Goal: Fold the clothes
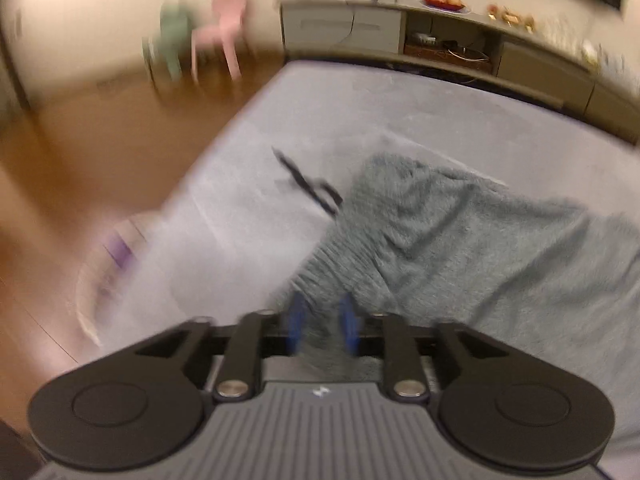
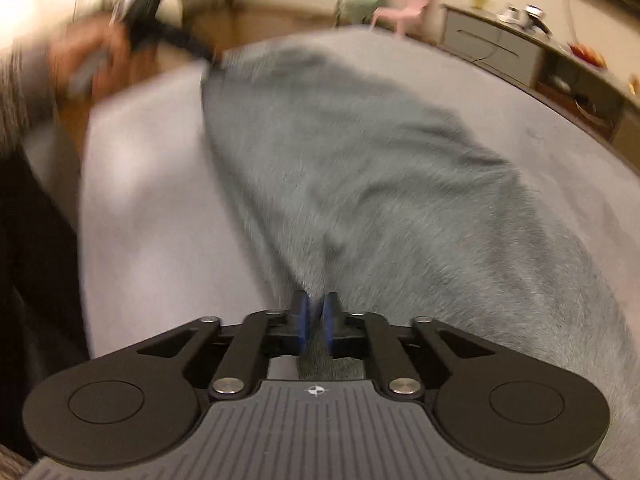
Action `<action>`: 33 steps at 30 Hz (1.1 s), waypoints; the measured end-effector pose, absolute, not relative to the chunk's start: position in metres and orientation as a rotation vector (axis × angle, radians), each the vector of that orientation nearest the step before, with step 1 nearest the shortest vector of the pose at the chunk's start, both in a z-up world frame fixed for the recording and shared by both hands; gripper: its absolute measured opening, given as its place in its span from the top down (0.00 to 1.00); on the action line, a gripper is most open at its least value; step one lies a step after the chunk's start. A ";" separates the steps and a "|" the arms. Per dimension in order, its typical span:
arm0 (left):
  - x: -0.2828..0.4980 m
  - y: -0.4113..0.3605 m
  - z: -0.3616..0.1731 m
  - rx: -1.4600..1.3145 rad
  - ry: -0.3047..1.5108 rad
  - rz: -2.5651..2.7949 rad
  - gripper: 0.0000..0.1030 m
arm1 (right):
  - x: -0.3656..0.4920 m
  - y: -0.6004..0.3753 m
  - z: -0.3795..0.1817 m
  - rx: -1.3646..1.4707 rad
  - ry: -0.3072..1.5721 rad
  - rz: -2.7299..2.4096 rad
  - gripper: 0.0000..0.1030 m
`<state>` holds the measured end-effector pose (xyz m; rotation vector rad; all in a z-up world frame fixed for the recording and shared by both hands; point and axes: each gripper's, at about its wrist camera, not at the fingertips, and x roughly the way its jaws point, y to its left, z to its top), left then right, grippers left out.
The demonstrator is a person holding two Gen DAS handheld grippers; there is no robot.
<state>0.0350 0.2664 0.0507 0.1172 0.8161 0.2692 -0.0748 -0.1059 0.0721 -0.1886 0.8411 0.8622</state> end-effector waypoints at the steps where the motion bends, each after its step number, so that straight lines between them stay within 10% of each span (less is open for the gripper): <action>1: 0.033 0.260 0.056 0.175 0.799 0.290 0.57 | -0.069 -0.117 0.079 -0.121 0.822 0.830 0.55; 3: 0.029 0.253 0.073 0.221 0.714 0.360 0.58 | -0.057 -0.138 0.092 0.002 0.784 0.749 0.39; 13: 0.104 0.238 0.006 0.135 0.888 0.176 0.65 | -0.031 -0.156 0.042 -0.216 0.818 0.456 0.37; 17: 0.114 0.251 0.003 0.144 0.902 0.246 0.50 | -0.041 -0.199 0.052 -0.213 0.907 0.444 0.38; 29: 0.143 0.203 -0.004 0.089 0.914 0.107 0.59 | 0.009 -0.185 0.052 -0.127 0.846 0.306 0.39; 33: 0.147 0.227 0.002 0.006 0.923 0.160 0.80 | 0.002 -0.235 0.045 -0.016 0.873 0.220 0.36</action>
